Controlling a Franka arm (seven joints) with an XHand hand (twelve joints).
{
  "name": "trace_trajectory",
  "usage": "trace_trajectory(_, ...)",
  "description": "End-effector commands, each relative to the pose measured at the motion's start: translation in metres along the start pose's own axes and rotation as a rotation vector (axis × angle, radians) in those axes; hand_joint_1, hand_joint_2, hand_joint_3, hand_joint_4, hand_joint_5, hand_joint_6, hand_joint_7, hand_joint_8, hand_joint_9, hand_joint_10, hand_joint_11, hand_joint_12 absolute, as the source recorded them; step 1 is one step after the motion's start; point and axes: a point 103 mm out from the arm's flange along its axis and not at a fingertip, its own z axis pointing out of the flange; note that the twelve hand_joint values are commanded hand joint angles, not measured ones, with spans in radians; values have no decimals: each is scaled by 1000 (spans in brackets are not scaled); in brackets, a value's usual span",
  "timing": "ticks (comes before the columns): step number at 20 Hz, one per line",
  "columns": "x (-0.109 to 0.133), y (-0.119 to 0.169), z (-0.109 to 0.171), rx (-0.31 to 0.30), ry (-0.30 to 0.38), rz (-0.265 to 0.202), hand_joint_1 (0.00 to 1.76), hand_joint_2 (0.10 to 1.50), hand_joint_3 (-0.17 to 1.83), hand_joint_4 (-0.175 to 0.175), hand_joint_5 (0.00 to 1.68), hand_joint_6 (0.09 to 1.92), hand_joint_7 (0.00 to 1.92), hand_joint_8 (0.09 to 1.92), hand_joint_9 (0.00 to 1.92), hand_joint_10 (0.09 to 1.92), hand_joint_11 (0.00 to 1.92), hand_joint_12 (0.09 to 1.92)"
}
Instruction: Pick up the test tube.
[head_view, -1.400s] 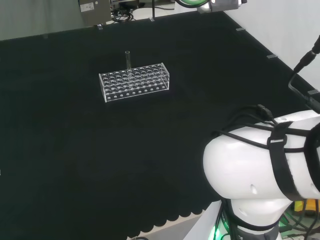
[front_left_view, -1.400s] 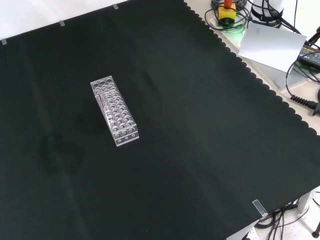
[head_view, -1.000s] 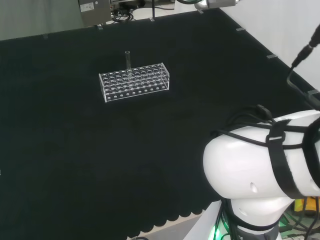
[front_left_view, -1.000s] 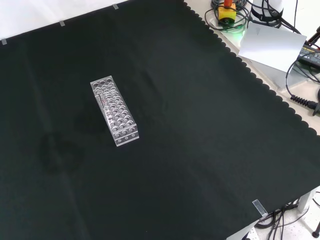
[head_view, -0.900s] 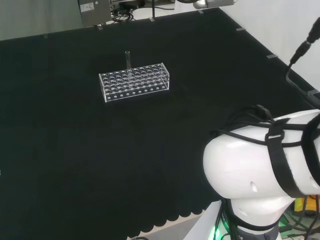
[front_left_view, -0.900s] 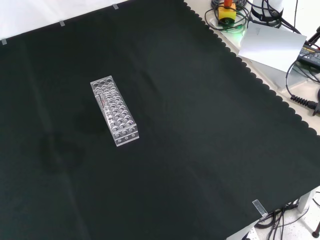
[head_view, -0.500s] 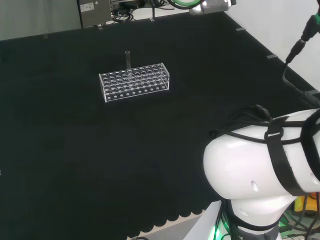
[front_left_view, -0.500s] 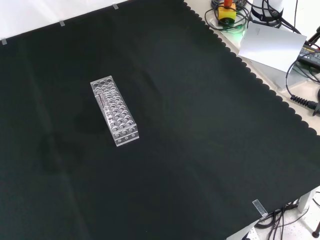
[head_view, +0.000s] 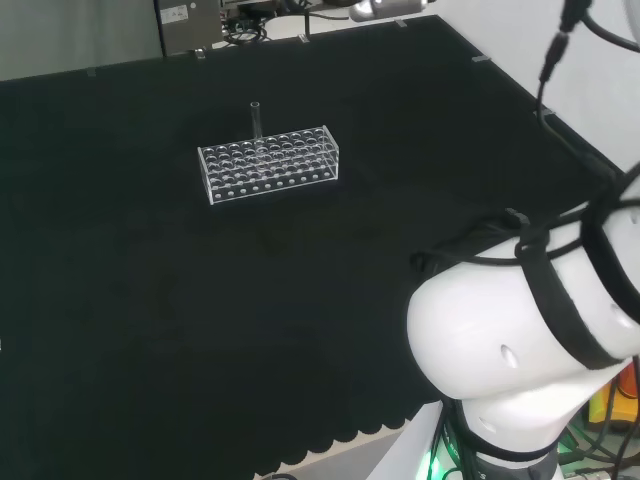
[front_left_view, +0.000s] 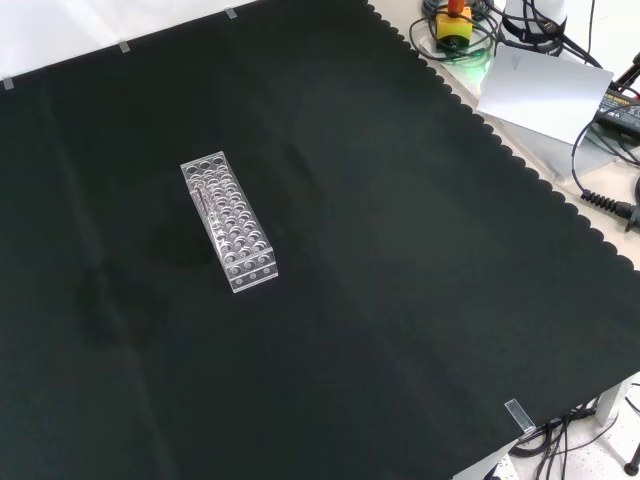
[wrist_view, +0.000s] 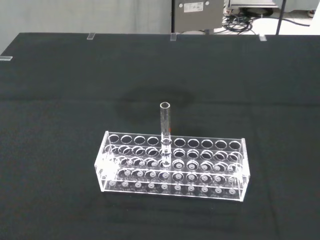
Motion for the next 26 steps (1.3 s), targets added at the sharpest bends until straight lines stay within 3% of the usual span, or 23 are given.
trace_trajectory(1,18,59,8,18,-25,-54,751,1034,-175,-97,216,87,77,863,178,967,35,1614)
trace_trajectory(11,27,117,43,98,-71,-51,754,1046,-175,-98,221,87,69,865,210,954,58,1606)
trace_trajectory(20,32,147,100,226,-115,-66,754,1053,-175,-99,222,87,75,872,214,949,59,1602)
trace_trajectory(26,29,168,120,262,-126,-59,754,1056,-175,-106,248,87,129,893,215,946,54,1601)
